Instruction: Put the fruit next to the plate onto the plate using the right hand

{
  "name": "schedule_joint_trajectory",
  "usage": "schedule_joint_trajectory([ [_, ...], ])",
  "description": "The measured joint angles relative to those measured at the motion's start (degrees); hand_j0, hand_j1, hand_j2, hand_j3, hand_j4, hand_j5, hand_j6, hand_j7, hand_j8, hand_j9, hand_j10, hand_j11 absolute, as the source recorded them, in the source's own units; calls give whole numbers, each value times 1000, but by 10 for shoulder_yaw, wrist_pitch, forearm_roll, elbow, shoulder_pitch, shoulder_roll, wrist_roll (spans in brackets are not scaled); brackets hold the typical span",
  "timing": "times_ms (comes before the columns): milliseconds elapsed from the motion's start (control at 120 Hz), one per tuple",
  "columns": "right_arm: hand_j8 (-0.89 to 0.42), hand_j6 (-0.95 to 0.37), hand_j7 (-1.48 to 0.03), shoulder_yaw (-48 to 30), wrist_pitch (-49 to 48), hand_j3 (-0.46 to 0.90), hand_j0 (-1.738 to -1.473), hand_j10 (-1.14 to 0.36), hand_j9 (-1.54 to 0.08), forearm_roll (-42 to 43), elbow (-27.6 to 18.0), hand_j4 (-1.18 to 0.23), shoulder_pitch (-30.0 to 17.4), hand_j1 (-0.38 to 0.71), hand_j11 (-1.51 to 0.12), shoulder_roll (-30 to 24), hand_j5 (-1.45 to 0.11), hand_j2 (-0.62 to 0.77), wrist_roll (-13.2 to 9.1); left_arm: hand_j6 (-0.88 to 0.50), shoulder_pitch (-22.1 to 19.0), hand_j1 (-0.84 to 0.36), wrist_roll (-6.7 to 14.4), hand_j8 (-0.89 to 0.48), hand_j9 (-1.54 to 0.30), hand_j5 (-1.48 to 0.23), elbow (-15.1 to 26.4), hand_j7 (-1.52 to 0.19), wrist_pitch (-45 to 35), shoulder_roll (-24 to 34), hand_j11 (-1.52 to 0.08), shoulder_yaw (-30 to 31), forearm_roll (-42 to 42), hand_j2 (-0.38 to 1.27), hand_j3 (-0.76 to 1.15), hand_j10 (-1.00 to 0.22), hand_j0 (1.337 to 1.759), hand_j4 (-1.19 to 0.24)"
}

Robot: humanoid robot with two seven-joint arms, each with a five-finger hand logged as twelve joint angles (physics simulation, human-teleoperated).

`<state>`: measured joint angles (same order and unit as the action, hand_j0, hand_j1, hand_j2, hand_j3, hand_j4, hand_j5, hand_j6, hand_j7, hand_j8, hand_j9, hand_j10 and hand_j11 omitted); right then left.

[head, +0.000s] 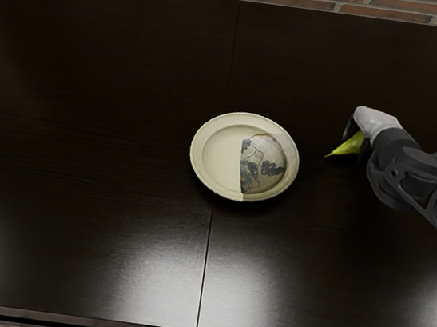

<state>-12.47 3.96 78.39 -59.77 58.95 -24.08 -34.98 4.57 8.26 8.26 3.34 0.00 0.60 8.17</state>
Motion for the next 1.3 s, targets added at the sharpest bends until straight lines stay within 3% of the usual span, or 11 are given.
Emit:
schedule_joint_trajectory([
  [242,-334,-483,-955,-4,4,1,-1651,-419,-983,-10,-31,-739,14,259,-1022,-3,-949,192,0,-21,0,325,0,-20,-26,-26,0,-26,0,0,-26,0,0,4,0,-20,1658,-20],
  [425,-326,-475,-956,-13,19,1,-1652,-413,-987,-16,-131,-732,16,277,-1028,-40,-964,220,0,-20,0,325,0,-20,-26,-26,0,-26,0,0,-26,0,0,4,0,-20,1658,-20],
  [633,-323,-473,-957,-18,21,1,-1652,-408,-992,-19,-184,-726,17,270,-1037,-43,-976,191,0,-20,0,325,0,-20,-26,-26,0,-26,0,0,-26,0,0,4,0,-20,1658,-20],
  [1008,-333,-486,-957,-17,19,2,-1653,-424,-1007,-21,-201,-712,16,239,-1048,32,-1000,137,0,-20,0,325,0,-20,-26,-26,0,-26,0,0,-26,0,0,4,0,-20,1658,-20],
  [1300,-396,-543,-937,-18,21,0,-1655,-483,-958,-18,-201,-718,10,255,-992,47,-945,332,0,-21,0,325,0,-20,-26,-26,0,-26,0,0,-26,0,0,4,0,-20,1658,-20],
])
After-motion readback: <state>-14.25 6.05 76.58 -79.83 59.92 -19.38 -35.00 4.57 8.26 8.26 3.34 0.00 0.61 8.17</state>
